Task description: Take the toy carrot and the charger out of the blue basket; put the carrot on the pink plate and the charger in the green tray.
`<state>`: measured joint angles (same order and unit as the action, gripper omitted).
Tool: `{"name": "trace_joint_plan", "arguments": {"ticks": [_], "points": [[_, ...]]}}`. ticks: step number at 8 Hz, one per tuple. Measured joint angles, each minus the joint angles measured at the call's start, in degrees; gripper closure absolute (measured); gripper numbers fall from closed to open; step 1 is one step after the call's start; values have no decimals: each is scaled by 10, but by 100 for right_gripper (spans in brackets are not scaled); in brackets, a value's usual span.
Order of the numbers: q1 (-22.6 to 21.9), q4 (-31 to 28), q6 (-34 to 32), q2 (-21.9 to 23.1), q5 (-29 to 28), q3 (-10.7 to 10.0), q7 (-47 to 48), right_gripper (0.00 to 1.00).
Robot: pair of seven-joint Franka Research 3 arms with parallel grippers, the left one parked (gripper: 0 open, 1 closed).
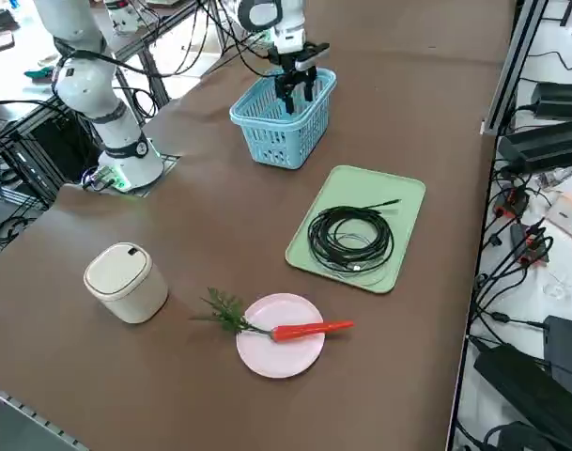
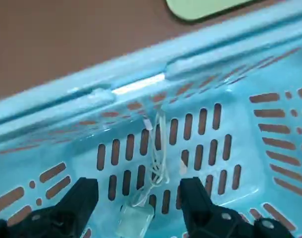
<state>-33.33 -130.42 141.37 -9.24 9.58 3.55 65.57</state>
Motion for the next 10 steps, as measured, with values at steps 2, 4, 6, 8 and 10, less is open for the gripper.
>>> {"name": "trace_joint_plan", "arguments": {"ticks": [2, 4, 6, 8, 10], "points": [[0, -28, 75, -21, 0, -6, 2, 0], [1, -38, 121, -49, 0, -11, 2, 0], [9, -37, 128, -62, 20, -18, 2, 0], [24, -37, 134, -69, 43, -20, 2, 0], [32, -32, 136, -75, 58, -21, 2, 0]]}}
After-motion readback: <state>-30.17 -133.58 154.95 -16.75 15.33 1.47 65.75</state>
